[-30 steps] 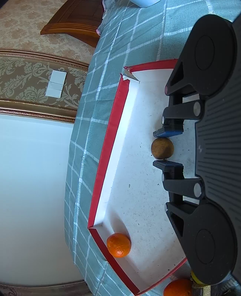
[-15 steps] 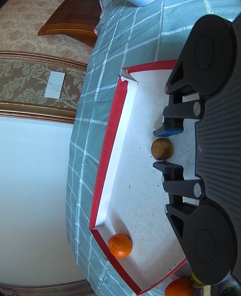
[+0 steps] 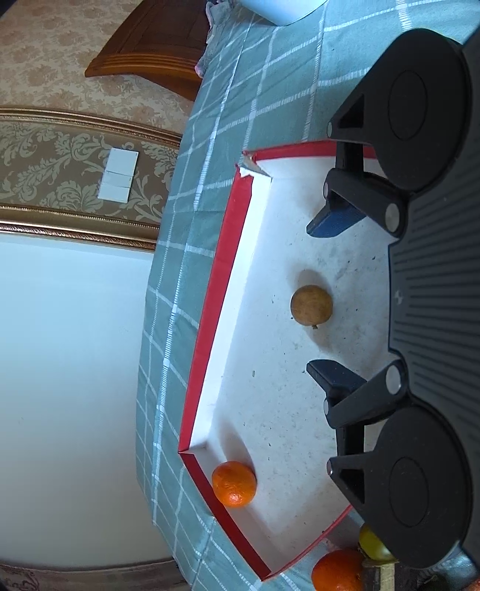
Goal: Organize fruits
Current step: 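Grasp the dark green lime half with the left gripper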
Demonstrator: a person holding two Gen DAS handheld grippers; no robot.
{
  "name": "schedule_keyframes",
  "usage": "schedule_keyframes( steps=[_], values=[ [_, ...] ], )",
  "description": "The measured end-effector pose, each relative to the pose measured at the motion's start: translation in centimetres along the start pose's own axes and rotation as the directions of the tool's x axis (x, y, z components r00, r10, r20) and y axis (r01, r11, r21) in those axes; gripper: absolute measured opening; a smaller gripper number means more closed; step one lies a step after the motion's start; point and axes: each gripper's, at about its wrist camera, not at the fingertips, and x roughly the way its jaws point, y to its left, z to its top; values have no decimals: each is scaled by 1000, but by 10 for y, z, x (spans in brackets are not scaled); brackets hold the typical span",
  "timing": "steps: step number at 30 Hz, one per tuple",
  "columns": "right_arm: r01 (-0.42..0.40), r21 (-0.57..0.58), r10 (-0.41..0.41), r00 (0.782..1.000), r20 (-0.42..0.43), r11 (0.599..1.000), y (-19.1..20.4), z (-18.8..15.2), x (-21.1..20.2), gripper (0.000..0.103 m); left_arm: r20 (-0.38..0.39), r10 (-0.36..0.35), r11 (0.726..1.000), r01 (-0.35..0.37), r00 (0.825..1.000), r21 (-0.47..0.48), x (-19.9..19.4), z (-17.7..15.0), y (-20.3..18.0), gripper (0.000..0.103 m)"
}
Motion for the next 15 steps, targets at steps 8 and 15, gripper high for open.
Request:
schedule_keyframes(
  steps=[8,15],
  values=[
    [0,70,0,1000,-5,998,-14,-5,-5,81,58,-17,999,14,998,44,-14,-4,-8,103],
    [9,106,-13,999,31,994,-23,-9,-21,88,136,22,987,-43,990,156,-25,-6,-30,103]
  ],
)
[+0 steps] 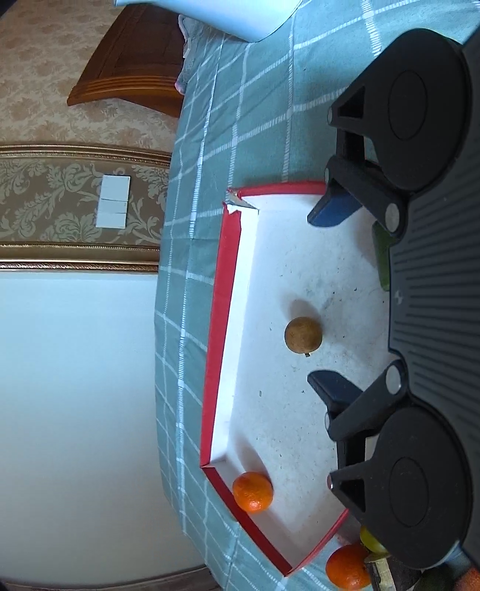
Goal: Organize fruits
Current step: 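Grasp the dark green lime half with the left gripper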
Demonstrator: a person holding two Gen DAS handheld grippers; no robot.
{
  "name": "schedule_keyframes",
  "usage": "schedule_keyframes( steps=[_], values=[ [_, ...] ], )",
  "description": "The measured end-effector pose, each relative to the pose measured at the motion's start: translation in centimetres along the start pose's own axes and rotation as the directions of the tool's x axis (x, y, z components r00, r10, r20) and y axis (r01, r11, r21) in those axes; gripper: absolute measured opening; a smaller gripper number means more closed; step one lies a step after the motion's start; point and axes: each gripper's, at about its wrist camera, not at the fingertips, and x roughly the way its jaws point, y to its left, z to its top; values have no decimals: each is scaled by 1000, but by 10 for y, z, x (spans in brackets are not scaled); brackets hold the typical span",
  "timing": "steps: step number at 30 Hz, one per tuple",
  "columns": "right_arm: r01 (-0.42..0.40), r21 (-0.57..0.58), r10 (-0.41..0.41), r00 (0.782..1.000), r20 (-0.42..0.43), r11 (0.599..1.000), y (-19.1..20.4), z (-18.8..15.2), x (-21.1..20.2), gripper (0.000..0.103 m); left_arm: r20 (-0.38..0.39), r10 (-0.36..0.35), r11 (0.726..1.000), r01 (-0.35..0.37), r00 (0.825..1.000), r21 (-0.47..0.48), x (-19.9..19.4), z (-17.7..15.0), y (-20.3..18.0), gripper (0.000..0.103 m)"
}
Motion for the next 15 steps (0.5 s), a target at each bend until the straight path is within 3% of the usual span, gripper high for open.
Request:
schedule_keyframes(
  steps=[3,5,8,10,12,15],
  values=[
    [10,6,-10,1000,12,1000,-2,0,-2,88,12,29,1000,-29,1000,-8,-3,0,3,103],
    [12,4,-12,1000,13,1000,-2,1,-2,88,9,12,999,-11,1000,-34,-7,2,8,103],
    [3,3,-3,1000,5,1000,-2,1,-1,88,18,-82,992,84,996,-92,-15,8,14,103],
    [5,0,-5,1000,9,1000,-1,1,-1,88,13,-174,980,175,985,-98,-16,13,11,103],
    [6,2,-6,1000,16,1000,-2,1,-3,88,-14,-237,971,236,972,-43,-14,16,-2,103],
    [5,10,-5,1000,21,1000,-3,2,-5,88,-48,-258,964,261,965,57,-6,17,-25,103]
  ],
)
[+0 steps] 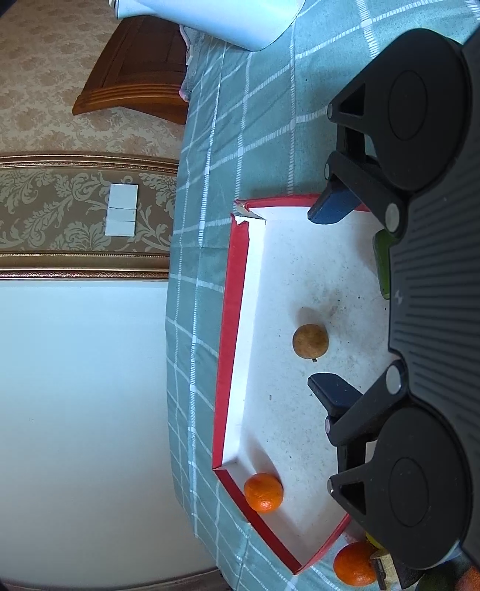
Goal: Organize fruits
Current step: 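Grasp the dark green lime half with the left gripper, then carry the lime half into the red box and lower it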
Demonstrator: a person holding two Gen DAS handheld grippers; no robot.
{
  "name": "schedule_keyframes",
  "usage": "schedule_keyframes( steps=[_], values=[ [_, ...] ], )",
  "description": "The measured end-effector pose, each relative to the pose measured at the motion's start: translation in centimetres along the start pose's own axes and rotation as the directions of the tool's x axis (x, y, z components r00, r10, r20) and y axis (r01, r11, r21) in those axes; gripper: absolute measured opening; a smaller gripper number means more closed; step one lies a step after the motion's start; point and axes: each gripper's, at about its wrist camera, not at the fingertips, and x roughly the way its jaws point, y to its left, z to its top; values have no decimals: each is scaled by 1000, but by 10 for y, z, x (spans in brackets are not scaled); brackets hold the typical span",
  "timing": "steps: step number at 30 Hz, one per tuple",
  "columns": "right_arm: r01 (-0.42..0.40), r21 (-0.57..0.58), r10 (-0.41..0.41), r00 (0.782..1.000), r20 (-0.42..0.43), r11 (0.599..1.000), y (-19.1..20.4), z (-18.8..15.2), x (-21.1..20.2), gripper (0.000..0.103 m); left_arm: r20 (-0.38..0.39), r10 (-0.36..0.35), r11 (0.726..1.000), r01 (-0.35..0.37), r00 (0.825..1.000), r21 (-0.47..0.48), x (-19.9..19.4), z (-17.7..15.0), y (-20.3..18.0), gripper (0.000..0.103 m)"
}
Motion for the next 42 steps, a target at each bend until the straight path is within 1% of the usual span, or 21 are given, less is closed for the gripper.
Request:
schedule_keyframes(
  steps=[3,4,5,6,9,11,13,14,16,17,18,21,25,26,27,28,32,35,38,42],
  values=[
    [2,9,-2,1000,-7,1000,-1,-1,-1,88,-49,-29,999,31,998,38,16,-1,-9,102],
    [3,13,-3,1000,-13,1000,-2,-1,-1,88,-63,-43,998,46,997,35,19,-2,-10,100],
    [3,19,-3,1000,-19,1000,-2,-1,-1,88,-75,-51,998,53,996,31,22,-2,-10,94],
    [2,23,-1,1000,-21,1000,-3,-1,-1,88,-87,-68,997,71,994,24,24,-2,-10,91],
    [10,16,-9,1000,-20,1000,-2,-1,-1,88,-97,-128,991,125,987,-38,25,-2,-2,77],
    [17,10,-17,999,-27,1000,-1,-2,0,88,-105,-179,982,171,978,-76,26,-2,4,74],
    [16,11,-16,999,-37,1000,-1,-2,1,88,-104,-216,972,204,971,-119,29,-2,10,74],
    [16,12,-15,999,-38,1000,-1,-2,2,88,-101,-223,969,209,970,-132,30,-2,12,73],
    [17,9,-16,999,-40,1000,0,-3,2,88,-97,-220,968,205,971,-144,29,-1,15,63],
    [18,8,-18,999,-40,1000,0,-3,2,88,-96,-218,968,203,971,-147,29,-1,17,55],
    [19,5,-19,999,-41,1000,0,-3,2,88,-96,-217,968,201,972,-150,28,-1,19,49],
    [21,-1,-21,999,-45,1000,0,-3,2,88,-100,-220,968,204,970,-150,27,-2,24,40],
    [20,-4,-20,999,-50,1000,1,-4,3,88,-96,-202,974,190,975,-124,26,-3,20,40],
    [20,-4,-20,999,-50,1000,1,-4,3,88,-94,-189,977,178,978,-116,26,-3,19,39],
    [20,-3,-20,999,-50,1000,1,-4,3,88,-92,-171,982,162,981,-102,26,-3,17,32],
    [19,-3,-20,999,-50,1000,0,-4,3,88,-90,-152,986,144,984,-84,26,-4,15,32],
    [21,3,-21,999,-41,1000,0,-4,2,88,-73,-143,985,136,987,-102,21,-3,15,32],
    [22,4,-22,999,-38,1000,-1,-3,1,88,-47,-156,984,151,987,-98,12,1,17,32],
    [22,5,-22,999,-39,1000,-1,-3,1,88,-13,-151,984,149,988,-100,6,9,19,32],
    [22,10,-21,999,-39,1000,-1,-3,0,88,21,-140,983,142,990,-121,8,23,25,32]
  ],
)
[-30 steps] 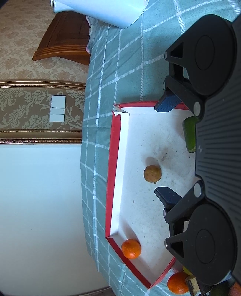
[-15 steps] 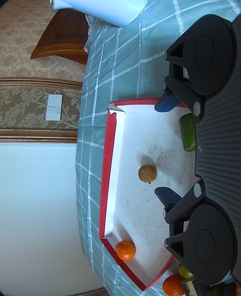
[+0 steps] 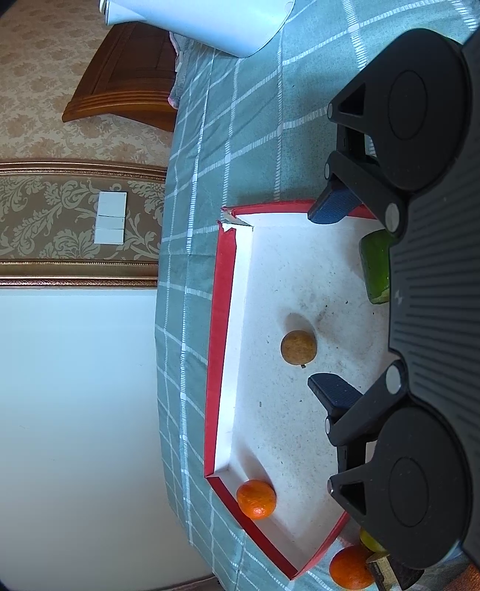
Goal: Organize fruits
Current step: 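Carry the lime half into the red box and lower it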
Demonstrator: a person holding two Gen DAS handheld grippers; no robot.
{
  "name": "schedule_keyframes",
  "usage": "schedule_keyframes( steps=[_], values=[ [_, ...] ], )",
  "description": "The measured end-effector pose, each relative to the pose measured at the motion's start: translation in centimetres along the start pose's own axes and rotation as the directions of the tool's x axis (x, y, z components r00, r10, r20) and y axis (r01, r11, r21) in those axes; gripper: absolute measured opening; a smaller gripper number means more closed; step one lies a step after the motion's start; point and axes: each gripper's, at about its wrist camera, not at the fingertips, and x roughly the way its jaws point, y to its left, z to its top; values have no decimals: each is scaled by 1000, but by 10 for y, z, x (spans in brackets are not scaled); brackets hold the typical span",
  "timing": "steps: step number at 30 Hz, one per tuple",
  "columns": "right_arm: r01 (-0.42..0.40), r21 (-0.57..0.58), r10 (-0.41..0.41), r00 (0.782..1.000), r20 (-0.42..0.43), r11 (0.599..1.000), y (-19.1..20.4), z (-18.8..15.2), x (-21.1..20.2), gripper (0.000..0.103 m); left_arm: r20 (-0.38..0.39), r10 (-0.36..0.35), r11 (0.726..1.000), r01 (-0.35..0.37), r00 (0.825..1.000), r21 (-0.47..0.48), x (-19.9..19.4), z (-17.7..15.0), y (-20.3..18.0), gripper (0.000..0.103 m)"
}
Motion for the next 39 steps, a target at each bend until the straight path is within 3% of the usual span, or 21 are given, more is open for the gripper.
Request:
schedule_keyframes(
  steps=[11,23,28,30,39],
  values=[
    [0,2,0,1000,-4,1000,1,0,0,88,38,98,995,-99,994,10,41,38,14,32],
    [-21,20,20,1000,17,1000,1,2,-7,88,-25,186,982,-186,982,-28,99,52,34,32],
    [-99,52,96,993,63,994,-2,-1,-36,89,-49,187,981,-189,981,-46,110,52,41,32],
    [-111,57,107,992,72,992,-3,-7,-43,97,-61,200,978,-203,978,-44,115,52,43,32],
    [-63,100,58,997,53,993,-32,-39,-63,97,-90,211,974,-217,973,-65,124,50,49,32]
  ],
)
